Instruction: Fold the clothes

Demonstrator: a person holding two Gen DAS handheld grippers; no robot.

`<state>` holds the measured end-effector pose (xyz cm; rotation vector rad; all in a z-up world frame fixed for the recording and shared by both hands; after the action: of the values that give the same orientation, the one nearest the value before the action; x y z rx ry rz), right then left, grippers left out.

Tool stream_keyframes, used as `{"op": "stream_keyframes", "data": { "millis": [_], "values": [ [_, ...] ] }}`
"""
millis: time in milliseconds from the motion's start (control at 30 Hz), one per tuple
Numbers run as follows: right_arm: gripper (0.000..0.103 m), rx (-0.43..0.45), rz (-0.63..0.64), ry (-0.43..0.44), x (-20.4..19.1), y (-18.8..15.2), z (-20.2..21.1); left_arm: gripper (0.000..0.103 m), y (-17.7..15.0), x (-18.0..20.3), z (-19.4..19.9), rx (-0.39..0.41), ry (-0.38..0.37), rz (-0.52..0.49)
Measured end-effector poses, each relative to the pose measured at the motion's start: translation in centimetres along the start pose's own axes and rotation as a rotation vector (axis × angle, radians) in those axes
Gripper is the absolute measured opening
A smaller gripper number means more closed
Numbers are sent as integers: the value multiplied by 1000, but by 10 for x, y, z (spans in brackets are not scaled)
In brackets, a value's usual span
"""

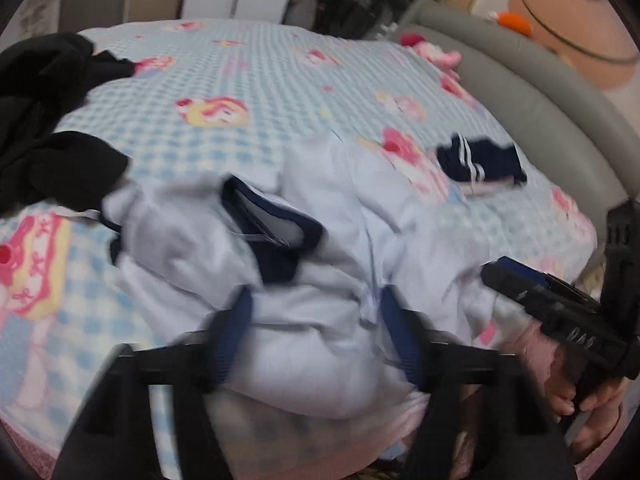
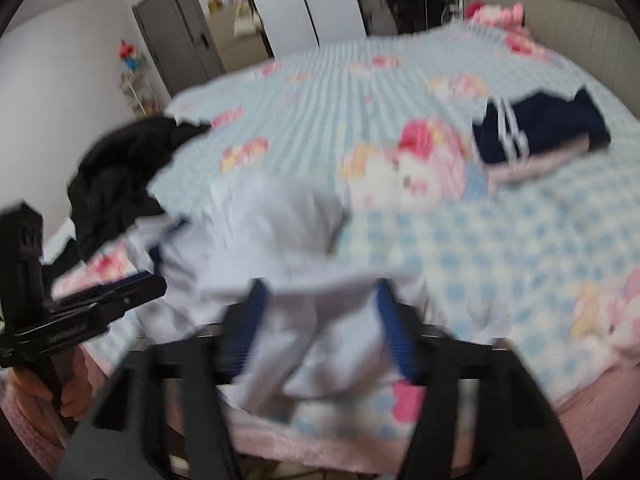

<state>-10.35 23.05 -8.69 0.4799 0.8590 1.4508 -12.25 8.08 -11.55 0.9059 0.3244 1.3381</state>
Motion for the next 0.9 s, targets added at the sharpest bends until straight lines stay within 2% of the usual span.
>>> {"op": "stream_keyframes", "data": {
  "millis": [133, 200, 267, 333, 367, 400, 433, 467, 600, 733, 800, 900],
  "values": [
    [82, -68, 56, -109, 14, -27, -23, 82, -13, 6, -22, -40, 30, -58],
    [86, -81, 76, -146, 22, -35, -30, 84, -15, 5, -25, -43, 31, -54],
    [92, -98, 87, -157, 26, -42, -39, 84, -14, 4, -25, -37, 30, -41],
    [93, -99, 66, -143, 28, -48, -42, 84, -14, 2, -25, -31, 29, -27],
    [93, -98, 55, -134, 29, -50, -43, 74, -14, 1, -25, -28, 28, -20],
    [93, -94, 50, -124, 28, -49, -43, 60, -14, 0, -25, -25, 28, -14],
    [91, -89, 45, -111, 27, -48, -42, 41, -13, -1, -25, -22, 27, -7],
    [88, -81, 43, -91, 25, -46, -42, 33, -13, -2, -25, -19, 27, 0],
    [87, -48, 12, -50, 20, -40, -38, 10, -12, -6, -25, -7, 25, 27],
    [87, -38, -11, -34, 19, -36, -35, 7, 16, -23, -2, 75, 39, 81],
    [87, -25, -24, -31, 19, -31, -31, 6, 32, -32, 13, 121, 73, 83],
    [87, 43, -45, -65, 26, -14, -17, 4, 53, -48, 41, 209, 119, 100]
  ]
}}
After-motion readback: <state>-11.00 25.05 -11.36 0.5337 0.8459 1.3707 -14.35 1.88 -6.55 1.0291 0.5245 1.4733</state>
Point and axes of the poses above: each gripper's, at about its wrist camera, not at the fingertips, and z roughly against the way its jaws point, x to its right, y to its top, the point moved 10 cm from there along -z, roughly the way its jaws point, and after that the axes turned 9 degrees about x, right-handed, at the moved point
